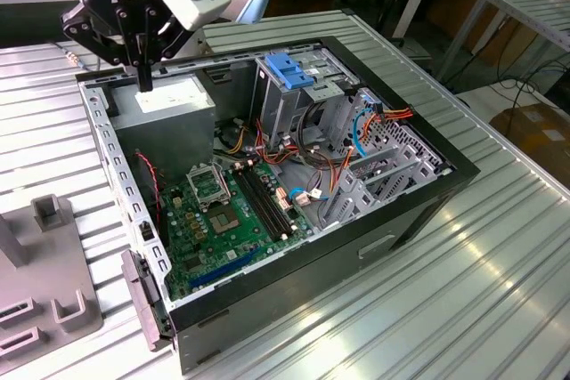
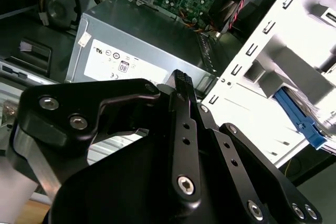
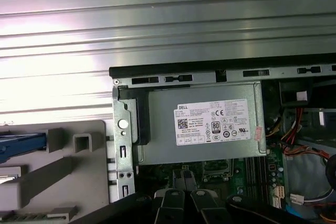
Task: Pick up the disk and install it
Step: 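Reach for the disk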
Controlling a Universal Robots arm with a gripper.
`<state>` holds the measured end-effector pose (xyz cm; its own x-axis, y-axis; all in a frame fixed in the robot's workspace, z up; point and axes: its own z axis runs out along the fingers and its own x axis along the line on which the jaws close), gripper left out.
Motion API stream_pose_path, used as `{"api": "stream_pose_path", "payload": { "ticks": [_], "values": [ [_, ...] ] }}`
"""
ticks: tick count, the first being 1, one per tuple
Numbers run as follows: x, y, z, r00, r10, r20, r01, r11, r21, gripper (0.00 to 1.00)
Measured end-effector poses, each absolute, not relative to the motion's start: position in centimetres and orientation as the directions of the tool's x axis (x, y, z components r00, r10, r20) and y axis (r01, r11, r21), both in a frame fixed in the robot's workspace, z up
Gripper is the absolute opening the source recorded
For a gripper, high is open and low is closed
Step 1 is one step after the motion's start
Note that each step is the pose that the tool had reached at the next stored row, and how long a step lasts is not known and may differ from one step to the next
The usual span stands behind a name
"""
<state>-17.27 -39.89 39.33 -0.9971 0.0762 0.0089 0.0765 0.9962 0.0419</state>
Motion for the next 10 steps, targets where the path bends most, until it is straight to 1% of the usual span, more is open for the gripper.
{"api": "stream_pose_path", "payload": {
  "ticks": [3,10],
  "values": [
    [-17.3,-39.9,39.3,-0.997,0.076,0.022,0.077,0.996,0.041,0.1],
    [-18.4,-39.9,39.3,-0.997,0.076,0.026,0.077,0.996,0.04,0.1]
  ]
}}
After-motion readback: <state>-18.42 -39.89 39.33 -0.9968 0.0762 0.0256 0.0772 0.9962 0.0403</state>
